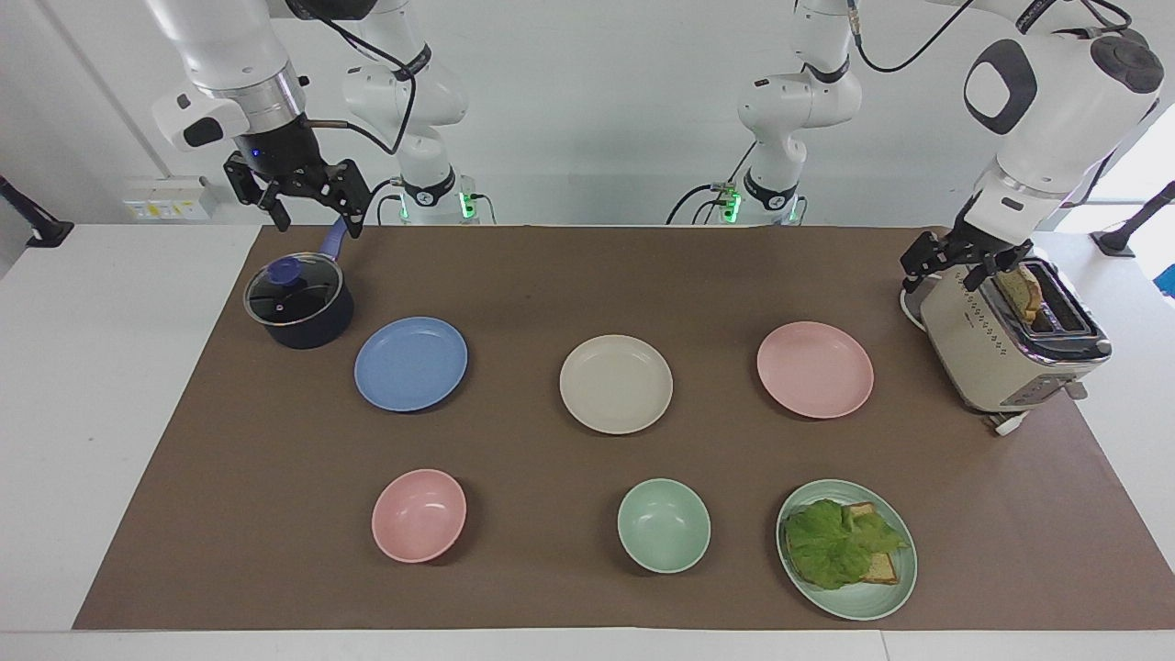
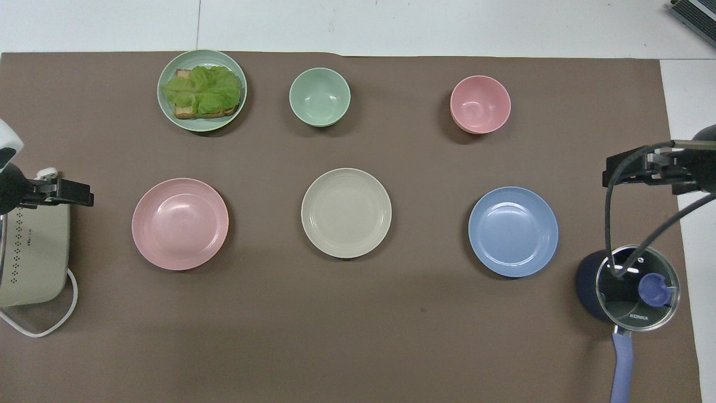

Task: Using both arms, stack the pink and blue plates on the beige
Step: 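Reach the left gripper to the rim of the pink plate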

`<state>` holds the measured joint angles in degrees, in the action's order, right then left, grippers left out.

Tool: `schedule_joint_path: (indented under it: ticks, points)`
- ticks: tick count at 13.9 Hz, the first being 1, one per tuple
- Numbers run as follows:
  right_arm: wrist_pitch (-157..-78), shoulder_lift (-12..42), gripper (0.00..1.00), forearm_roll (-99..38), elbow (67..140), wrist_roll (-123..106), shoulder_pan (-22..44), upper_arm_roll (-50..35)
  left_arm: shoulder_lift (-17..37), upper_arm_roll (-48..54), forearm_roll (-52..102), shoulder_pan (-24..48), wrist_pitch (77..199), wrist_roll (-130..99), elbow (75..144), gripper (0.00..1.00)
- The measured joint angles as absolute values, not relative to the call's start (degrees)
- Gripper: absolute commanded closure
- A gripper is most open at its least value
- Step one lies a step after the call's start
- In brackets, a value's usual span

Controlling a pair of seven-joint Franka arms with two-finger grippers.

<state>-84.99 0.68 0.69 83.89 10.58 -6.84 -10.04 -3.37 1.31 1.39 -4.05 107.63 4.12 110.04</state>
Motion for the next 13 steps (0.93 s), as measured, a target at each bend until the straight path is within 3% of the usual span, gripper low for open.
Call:
schedule_joint_path:
  ticks: [13]
  points:
    - [-85.0, 0.7, 0.0, 0.7, 83.9, 10.6, -6.8, -10.0, 3.6, 1.3, 1.4, -4.4, 129.7, 4.1, 125.8, 0.0]
